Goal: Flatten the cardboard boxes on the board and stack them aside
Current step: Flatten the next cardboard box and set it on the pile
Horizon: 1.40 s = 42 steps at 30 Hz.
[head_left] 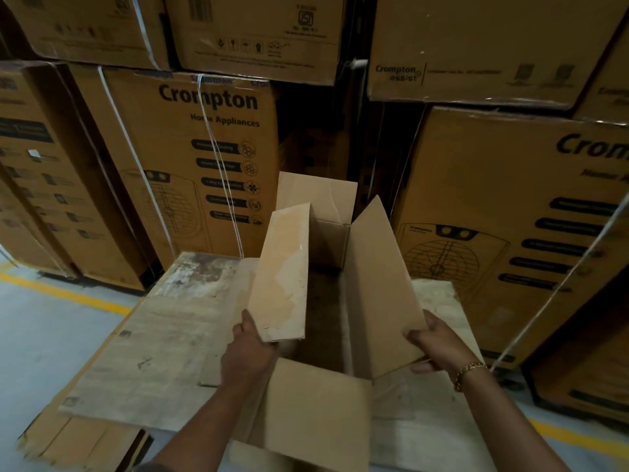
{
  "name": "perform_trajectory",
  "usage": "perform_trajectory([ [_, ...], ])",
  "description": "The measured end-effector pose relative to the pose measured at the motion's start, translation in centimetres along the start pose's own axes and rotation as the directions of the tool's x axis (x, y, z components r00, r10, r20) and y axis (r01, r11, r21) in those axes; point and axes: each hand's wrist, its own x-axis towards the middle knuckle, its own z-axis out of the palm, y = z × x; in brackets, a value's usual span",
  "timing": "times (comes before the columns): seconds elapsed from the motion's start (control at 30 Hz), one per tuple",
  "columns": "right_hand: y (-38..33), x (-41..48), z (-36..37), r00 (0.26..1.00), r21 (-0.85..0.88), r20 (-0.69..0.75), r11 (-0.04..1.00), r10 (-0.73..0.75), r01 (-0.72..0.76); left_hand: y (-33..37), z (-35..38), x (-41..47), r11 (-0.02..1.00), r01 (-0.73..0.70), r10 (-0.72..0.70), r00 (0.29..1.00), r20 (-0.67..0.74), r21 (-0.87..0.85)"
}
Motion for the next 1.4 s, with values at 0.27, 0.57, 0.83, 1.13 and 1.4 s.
perform_trajectory([
  [0.27, 1.9, -0.6, -1.6, 0.993, 0.241, -0.018, 0.964, -0.113, 0.114, 0.2, -4.9, 1.0, 0.867, 0.198, -0.272, 0.957, -0.102, -0.458],
  [0.57, 3.6, 3.6, 0.3, 1.000, 0.431, 0.031, 0.902, -0.004, -0.010, 4.3, -16.8, -7.6, 0.925, -0.220, 0.126, 0.947, -0.295, -0.311],
  [0.83, 3.8, 2.9, 1.3, 0.974, -0.035, -0.185, 0.992, -0.129, 0.125, 7.8, -4.9, -10.7, 0.682, -0.612, 0.700, 0.705, -0.114, 0.402],
  [1.13, -2.4, -4.3, -1.5, 0.988, 0.294, 0.011, 0.945, -0.156, 0.146, 6.6, -2.3, -11.2, 0.468, -0.817, 0.819, 0.544, 0.182, 0.336],
  [1.4, -0.4, -6.0, -1.9, 0.991, -0.096, -0.056, 0.989, -0.122, 0.116, -5.3, -8.9, -5.4, 0.577, -0.645, 0.672, 0.724, 0.158, 0.501],
])
